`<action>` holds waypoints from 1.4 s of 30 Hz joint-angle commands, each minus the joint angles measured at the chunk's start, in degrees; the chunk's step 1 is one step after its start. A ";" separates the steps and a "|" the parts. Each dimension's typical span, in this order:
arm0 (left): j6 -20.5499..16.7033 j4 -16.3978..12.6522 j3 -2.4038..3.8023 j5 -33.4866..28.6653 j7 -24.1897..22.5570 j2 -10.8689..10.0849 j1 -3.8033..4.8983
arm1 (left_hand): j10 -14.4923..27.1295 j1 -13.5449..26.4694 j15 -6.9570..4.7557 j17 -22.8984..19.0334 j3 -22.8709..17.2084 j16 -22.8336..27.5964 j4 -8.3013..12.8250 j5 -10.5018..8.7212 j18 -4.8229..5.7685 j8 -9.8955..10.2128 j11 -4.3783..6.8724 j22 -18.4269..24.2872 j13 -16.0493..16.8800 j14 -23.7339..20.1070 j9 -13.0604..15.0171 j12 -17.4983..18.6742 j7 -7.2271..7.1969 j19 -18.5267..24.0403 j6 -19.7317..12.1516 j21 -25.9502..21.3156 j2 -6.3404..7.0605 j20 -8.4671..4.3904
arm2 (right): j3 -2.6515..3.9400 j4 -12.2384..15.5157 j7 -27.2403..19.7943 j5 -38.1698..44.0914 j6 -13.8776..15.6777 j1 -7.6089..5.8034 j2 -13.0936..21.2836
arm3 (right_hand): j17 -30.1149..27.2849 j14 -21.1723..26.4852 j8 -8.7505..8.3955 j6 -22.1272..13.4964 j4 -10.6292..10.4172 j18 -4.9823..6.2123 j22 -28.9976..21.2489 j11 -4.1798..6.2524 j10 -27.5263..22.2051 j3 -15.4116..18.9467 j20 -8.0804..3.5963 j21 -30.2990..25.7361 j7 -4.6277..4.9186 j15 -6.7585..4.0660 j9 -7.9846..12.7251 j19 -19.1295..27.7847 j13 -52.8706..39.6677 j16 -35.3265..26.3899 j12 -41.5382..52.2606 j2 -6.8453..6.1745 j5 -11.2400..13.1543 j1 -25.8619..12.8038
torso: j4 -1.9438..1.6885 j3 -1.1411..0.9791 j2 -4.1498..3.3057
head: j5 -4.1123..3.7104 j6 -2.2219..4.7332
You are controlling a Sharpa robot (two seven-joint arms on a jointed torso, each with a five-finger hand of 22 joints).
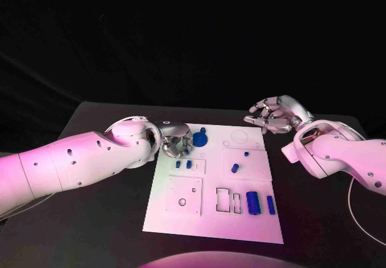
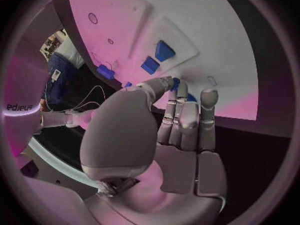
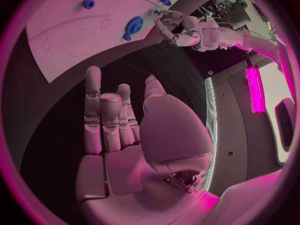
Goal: Assemble the parts on the task board
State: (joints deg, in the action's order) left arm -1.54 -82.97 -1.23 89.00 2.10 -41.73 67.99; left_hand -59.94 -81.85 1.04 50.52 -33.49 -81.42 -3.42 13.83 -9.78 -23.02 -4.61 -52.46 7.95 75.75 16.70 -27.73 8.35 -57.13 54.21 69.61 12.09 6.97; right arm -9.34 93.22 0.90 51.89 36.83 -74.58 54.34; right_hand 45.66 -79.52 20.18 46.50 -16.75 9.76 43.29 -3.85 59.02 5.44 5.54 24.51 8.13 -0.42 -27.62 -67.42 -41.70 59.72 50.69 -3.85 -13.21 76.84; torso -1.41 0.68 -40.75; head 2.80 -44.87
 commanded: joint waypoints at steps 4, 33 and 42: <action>1.33 0.14 -0.16 -0.34 -0.13 0.23 -0.10 | -0.19 0.79 -0.24 0.06 0.56 -0.21 -0.16 -0.37 0.87 0.47 0.09 0.10 0.01 0.29 -0.14 0.50 -0.14 0.28 -0.21 -0.43 0.07 0.04 | 0.01 0.08 -0.38 0.38 0.07 0.03 0.00 | -0.06 0.45 0.28 0.21 -0.01 0.71 -0.06 0.15 -0.33 0.22 0.23 -0.31 0.25 -0.08 0.06 -0.23 0.06 -0.16 -0.37 0.18 0.16 0.29 | -0.03 0.00 0.00 | -0.01 0.00; 0.26 0.16 -0.20 -0.66 0.24 0.11 -0.20 | 2.26 2.07 0.48 -1.77 1.11 0.12 -0.99 -0.24 0.81 2.87 -0.77 0.95 -0.17 -0.76 -0.57 2.81 0.21 0.59 -2.43 -1.34 0.96 0.37 | 0.01 0.01 -0.38 0.38 0.18 0.03 0.02 | -0.26 0.43 0.37 0.12 -0.01 0.70 -0.32 0.15 -0.29 0.36 0.22 -0.65 0.25 -0.09 0.10 -0.35 0.42 -0.66 -0.44 0.14 0.16 0.26 | -0.01 0.02 0.00 | 0.11 0.04; 0.04 0.22 -0.20 -0.74 0.40 0.07 -0.21 | 3.67 2.38 0.90 -2.97 1.17 0.37 -1.30 -0.24 0.81 3.62 -1.30 1.16 -0.34 -1.34 -0.64 3.79 0.07 0.57 -3.03 -1.57 1.28 0.68 | 0.01 0.00 -0.26 0.38 0.14 0.03 0.03 | -2.17 1.15 0.35 -0.27 -0.01 0.66 -0.77 0.01 -0.56 0.58 0.31 -1.31 0.39 0.04 0.20 -0.25 0.94 -2.72 -0.63 -0.02 0.14 0.18 | 0.00 0.00 0.00 | 0.13 0.07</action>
State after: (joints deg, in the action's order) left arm -1.60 -82.69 -1.44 88.63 2.39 -41.71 67.78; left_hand -56.39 -80.05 1.98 47.56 -32.41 -81.31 -4.50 13.84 -9.78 -19.42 -6.05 -51.38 7.65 74.80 16.09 -24.13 8.37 -56.72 51.50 68.27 13.44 7.38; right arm -9.34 93.17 0.90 51.89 36.89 -74.58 54.38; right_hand 43.54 -78.69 20.18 46.31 -16.76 9.76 42.57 -3.73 58.90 5.76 5.54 23.52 8.31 -0.42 -27.48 -67.42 -40.82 57.19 50.45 -3.85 -13.21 76.84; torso -1.41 0.70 -40.75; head 2.93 -44.81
